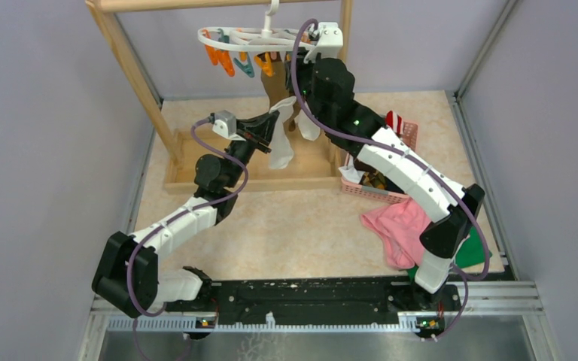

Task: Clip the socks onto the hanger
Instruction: Clamp the sock onto the hanger.

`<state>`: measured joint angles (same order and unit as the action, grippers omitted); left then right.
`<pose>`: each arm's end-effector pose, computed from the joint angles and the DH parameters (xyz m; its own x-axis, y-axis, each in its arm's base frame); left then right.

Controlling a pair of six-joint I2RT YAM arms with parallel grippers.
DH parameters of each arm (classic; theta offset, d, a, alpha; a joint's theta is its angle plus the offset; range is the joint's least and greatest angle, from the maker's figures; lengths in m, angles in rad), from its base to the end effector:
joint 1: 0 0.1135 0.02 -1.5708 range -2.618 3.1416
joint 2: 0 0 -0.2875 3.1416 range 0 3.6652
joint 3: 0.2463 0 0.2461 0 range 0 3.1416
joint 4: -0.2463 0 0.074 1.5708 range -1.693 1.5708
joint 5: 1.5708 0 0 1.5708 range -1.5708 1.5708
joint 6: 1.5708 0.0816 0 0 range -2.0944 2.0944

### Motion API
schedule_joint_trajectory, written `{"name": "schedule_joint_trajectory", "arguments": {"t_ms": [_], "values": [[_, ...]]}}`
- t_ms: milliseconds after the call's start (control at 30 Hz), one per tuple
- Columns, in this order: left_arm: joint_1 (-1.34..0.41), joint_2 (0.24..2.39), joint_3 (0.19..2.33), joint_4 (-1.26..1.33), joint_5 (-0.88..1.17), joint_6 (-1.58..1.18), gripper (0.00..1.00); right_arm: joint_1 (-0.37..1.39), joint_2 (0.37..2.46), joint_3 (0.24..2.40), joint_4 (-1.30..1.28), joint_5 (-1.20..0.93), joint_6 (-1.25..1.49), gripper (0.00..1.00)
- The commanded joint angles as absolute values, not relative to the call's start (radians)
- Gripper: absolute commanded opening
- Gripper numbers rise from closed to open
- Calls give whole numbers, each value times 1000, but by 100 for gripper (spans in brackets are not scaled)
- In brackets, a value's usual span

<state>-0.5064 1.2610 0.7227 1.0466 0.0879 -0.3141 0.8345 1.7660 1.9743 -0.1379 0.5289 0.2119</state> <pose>0.2621 -0.1536 0.3920 0.2348 -0.4822 -0.8440 0.6548 0.7202 -0.2293 0.3266 0.2991 0.5138 -0.0173 0.2513 -0.9677 -0.3049 0.9205 0.2445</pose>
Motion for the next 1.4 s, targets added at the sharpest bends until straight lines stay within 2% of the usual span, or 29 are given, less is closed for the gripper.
{"name": "schedule_joint_trajectory", "arguments": {"t_ms": [0, 100, 467, 533, 667, 700, 1367], "values": [[-511, 1251, 734, 1108, 76, -307, 0, 825, 1727, 1980, -110, 556, 207, 31], [-510, 1250, 730, 1108, 68, -314, 0, 823, 1743, 1993, -105, 559, 198, 35], [-511, 1240, 714, 1112, 54, -320, 0, 814, 1771, 2009, -80, 560, 174, 33], [-510, 1241, 714, 1112, 55, -321, 0, 815, 1772, 2009, -78, 560, 170, 27], [-511, 1243, 718, 1113, 54, -321, 0, 814, 1774, 2009, -77, 548, 161, 2], [-511, 1244, 719, 1112, 54, -322, 0, 814, 1773, 2008, -77, 546, 161, 0], [-533, 1335, 840, 1111, 60, -310, 0, 815, 1759, 1976, -52, 532, 166, 0]]}}
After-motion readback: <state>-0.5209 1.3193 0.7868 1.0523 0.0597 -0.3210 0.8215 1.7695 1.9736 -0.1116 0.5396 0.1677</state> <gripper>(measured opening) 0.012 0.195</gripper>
